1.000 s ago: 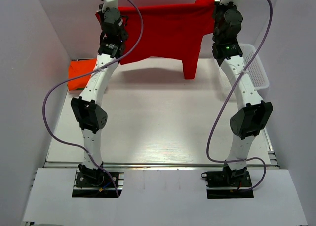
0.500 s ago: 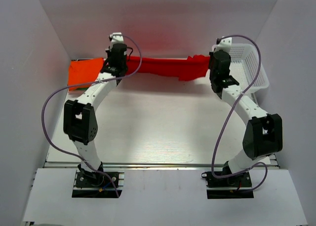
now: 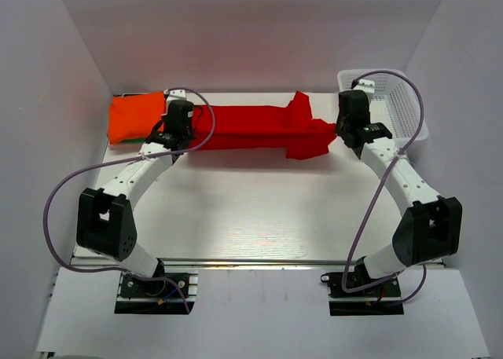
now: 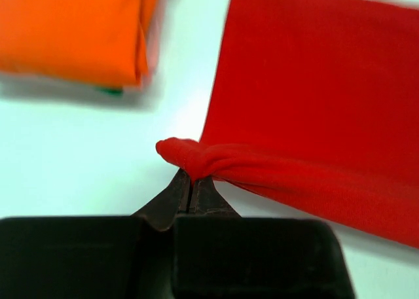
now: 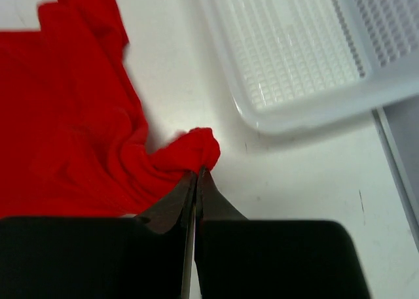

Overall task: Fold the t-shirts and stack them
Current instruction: Flatten out the tshirt

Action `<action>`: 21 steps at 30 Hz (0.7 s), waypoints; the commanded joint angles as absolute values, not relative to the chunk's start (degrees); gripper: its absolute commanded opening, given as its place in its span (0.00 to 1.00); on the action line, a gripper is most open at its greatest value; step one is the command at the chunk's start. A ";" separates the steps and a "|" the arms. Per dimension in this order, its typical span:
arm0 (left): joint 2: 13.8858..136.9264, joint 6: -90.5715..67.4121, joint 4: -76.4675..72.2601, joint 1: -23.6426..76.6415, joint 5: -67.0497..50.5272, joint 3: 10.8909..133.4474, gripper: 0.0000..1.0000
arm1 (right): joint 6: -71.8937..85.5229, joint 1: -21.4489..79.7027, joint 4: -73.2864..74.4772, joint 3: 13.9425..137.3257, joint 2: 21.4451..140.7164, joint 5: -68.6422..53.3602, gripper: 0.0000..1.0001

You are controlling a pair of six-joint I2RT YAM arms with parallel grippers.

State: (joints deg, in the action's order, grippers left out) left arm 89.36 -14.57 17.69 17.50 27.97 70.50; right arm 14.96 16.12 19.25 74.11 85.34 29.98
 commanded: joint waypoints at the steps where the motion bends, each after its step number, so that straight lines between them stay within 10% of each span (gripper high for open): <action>1: 84.83 -18.54 23.11 17.23 23.92 67.68 0.00 | 19.07 15.03 30.23 75.33 80.96 30.68 0.00; 17: 77.79 -31.11 29.44 17.23 4.24 44.67 0.00 | 30.83 15.12 42.62 55.23 75.51 27.86 0.00; 21: 75.07 -31.11 30.75 17.75 1.05 40.26 0.15 | 35.77 15.03 40.36 44.94 71.37 22.96 0.13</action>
State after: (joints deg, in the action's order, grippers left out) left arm 79.59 -29.71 29.17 17.52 5.21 42.19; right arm 30.37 15.68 38.98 50.09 75.33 25.23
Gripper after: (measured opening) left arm 0.138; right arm 0.082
